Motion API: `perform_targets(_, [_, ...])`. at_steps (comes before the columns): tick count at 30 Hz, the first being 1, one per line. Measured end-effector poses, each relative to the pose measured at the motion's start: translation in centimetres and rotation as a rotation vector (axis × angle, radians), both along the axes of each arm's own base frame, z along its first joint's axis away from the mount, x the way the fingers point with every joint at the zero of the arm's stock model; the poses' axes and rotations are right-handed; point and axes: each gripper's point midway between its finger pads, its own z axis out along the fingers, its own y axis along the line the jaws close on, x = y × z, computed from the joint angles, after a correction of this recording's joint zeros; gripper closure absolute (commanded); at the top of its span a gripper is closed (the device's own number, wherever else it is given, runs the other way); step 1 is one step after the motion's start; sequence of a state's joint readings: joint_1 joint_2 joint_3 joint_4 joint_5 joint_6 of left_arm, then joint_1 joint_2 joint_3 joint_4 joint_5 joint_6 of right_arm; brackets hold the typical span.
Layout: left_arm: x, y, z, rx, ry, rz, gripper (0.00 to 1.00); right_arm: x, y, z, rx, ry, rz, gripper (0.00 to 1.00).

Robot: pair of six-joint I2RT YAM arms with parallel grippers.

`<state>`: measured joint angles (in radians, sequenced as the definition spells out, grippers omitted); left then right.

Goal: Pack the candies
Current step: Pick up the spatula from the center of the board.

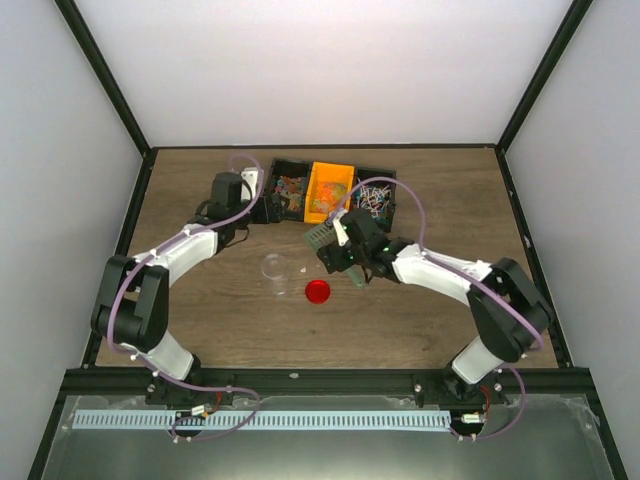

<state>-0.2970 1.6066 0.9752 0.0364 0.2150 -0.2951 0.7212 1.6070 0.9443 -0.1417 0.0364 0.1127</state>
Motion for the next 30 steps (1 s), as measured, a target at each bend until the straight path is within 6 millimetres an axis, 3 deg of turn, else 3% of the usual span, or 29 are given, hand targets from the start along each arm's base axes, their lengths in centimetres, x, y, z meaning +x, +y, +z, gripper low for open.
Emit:
perform_targets(5, [-0.6,-2.5,2.2,-0.042,-0.066,-0.132,0.0,-0.6,-0.1,4.3,0.18,0.006,0.055,0.31])
perform_targets(9, [-1.0,-3.7,3.2,-0.069,-0.1,-0.189,0.0,-0.3,-1.6,7.8,0.387,0.036,0.079,0.32])
perform_targets(15, [-1.1,-4.6,4.5,-0.111,-0.14,-0.237,0.0,-0.5,-3.7,10.4,0.684,0.157,0.123,0.32])
perform_targets(19, [-1.1,-4.9,4.9,-0.124,-0.156,-0.25,0.0,-2.5,-3.2,9.8,0.857,0.333,0.177,0.32])
perform_targets(24, [-1.1,-5.0,5.0,-0.129,-0.158,-0.255,0.0,-5.4,-2.8,6.8,1.027,0.604,0.17,0.33])
perform_targets(30, [-1.1,-4.9,5.0,-0.128,-0.158,-0.254,0.0,-6.7,-3.0,3.3,1.173,0.871,0.056,0.36])
